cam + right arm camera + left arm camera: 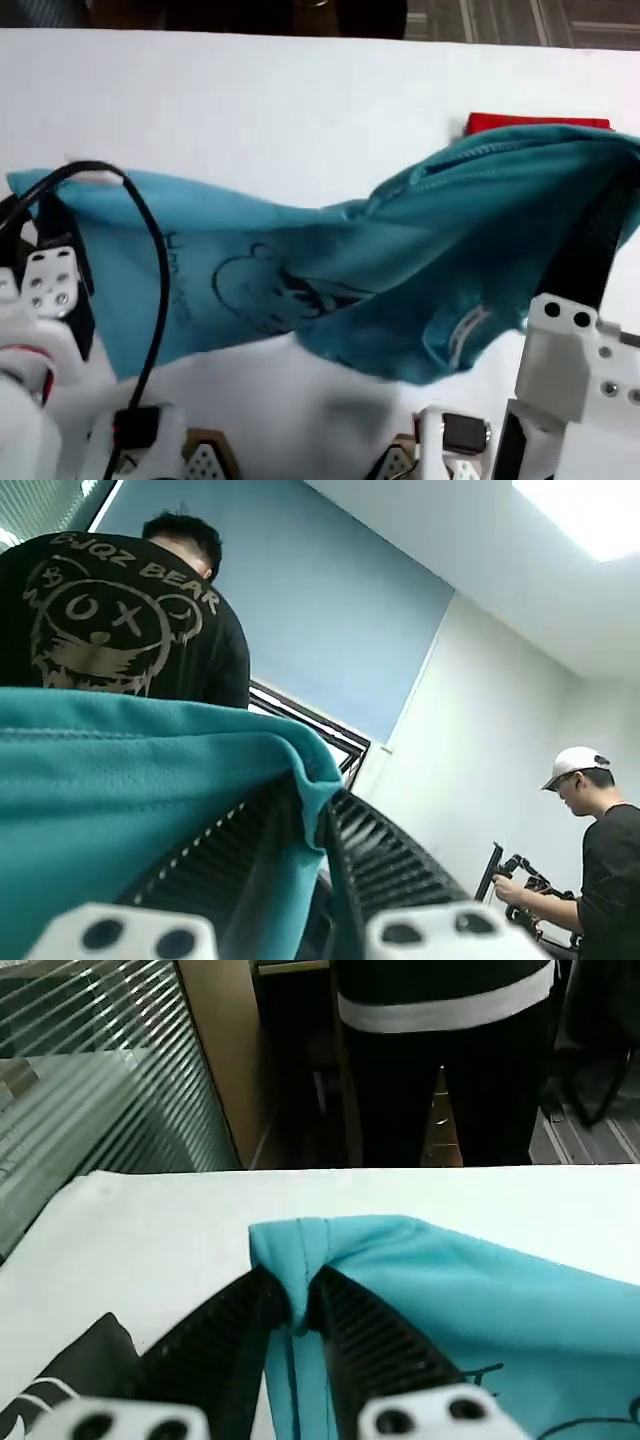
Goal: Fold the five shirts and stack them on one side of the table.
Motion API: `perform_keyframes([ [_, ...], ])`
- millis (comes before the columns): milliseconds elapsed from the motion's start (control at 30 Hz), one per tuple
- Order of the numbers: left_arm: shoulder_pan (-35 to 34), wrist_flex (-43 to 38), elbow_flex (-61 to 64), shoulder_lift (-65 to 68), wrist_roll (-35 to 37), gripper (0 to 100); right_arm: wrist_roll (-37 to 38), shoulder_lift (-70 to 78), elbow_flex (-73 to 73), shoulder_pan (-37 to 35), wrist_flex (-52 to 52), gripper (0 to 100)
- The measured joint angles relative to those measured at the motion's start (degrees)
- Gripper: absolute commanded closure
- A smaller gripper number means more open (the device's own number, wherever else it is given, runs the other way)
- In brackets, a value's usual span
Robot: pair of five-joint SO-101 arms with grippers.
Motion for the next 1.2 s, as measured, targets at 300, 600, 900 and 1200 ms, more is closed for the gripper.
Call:
perform_keyframes([
  [300, 0.0, 0.0, -7.8, 4.5, 0.0, 97, -0.5, 1.1, 0.0, 0.0, 2.1, 98.1],
  [600, 0.0, 0.0, -8.4, 5.5, 0.0, 97, 1.0, 1.5, 0.0, 0.0, -3.5, 98.1],
  [900, 0.0, 0.0, -8.4, 1.7, 0.0, 97, 1.3, 1.1, -1.1, 0.0, -4.0, 98.1],
  [1200, 0.0, 0.0, -8.4, -3.3, 0.0, 97, 1.4, -6.5, -2.2, 0.0, -3.9, 98.1],
])
